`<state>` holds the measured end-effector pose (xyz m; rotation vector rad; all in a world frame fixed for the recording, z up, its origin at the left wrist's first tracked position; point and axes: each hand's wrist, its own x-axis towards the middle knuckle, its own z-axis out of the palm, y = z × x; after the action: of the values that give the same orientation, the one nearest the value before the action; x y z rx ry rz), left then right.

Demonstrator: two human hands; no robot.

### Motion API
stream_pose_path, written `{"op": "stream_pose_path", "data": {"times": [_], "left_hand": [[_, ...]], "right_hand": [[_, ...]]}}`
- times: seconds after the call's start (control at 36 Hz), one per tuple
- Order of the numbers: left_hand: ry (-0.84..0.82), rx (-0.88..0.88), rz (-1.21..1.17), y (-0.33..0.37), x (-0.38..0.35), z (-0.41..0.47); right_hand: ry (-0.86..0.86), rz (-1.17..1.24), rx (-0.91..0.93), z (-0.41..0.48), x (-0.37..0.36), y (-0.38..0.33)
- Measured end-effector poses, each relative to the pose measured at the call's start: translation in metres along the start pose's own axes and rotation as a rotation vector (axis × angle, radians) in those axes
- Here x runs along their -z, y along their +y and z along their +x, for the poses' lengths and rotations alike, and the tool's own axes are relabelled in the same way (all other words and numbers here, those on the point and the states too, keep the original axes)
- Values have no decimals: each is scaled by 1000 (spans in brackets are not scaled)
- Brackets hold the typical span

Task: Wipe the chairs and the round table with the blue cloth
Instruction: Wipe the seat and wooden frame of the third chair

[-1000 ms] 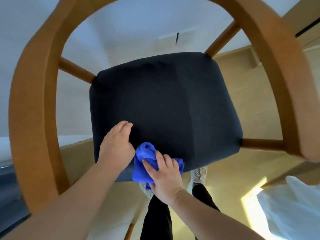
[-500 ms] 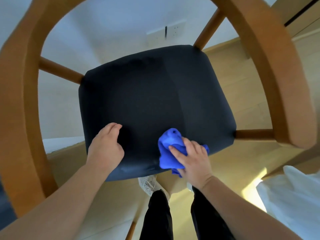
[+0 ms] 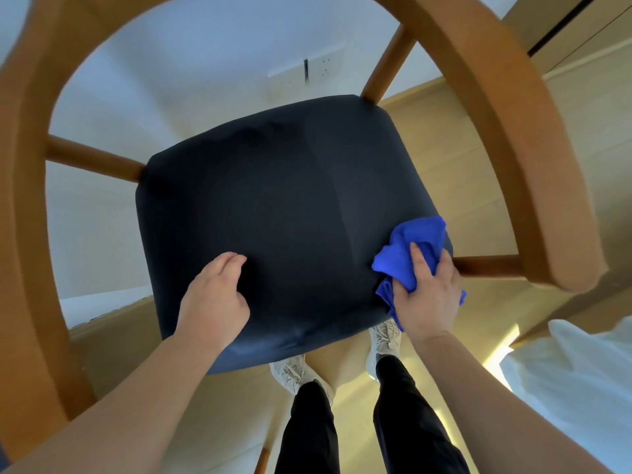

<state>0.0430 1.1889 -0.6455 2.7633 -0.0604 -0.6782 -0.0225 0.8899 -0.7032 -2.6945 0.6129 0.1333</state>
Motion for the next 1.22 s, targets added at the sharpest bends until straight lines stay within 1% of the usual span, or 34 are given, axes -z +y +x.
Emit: {"op": "stream_pose_path", "data": {"times": [0.11, 0.14, 0.19, 0.25, 0.42, 0.44, 0.5, 0.58, 0.67, 0.69, 0.75, 0.81, 0.94, 1.06, 1.22], "left_hand": [[11, -1, -14, 2, 0, 5], [12, 1, -16, 3, 1, 6], [12, 5, -16, 4, 1, 7], [12, 6, -15, 4, 2, 8], [17, 3, -13, 9, 5, 12], [17, 0, -12, 10, 5, 12], [18, -9, -9, 11, 5, 13], [17, -7, -11, 12, 7, 13], [9, -4, -8, 11, 7, 13], [6, -1, -8, 11, 7, 13], [4, 9, -13, 9, 8, 13], [7, 11, -14, 8, 8, 14], [16, 14, -9, 6, 6, 18], [21, 22, -17, 6, 5, 23], [20, 36, -15, 7, 8, 30]], "right_hand": [[-102, -81, 313, -6, -5, -43], [-127, -91, 365, -6, -7, -56], [-163, -102, 404, -5, -13, -78], [-179, -123, 400, -1, -15, -89], [-186, -130, 469, 20, -3, -61], [-180, -139, 440, 28, 1, -54], [-148, -157, 317, 46, 8, -38], [-83, -163, 56, 70, 17, -10], [6, -67, -246, 87, 21, 0], [22, -40, -311, 91, 20, -2], [34, -16, -360, 93, 17, -7], [44, 5, -358, 93, 16, -9], [33, -41, -244, 91, 16, -15], [-24, -100, -52, 90, 9, -40], [-145, -180, 239, 91, -9, -97]]}}
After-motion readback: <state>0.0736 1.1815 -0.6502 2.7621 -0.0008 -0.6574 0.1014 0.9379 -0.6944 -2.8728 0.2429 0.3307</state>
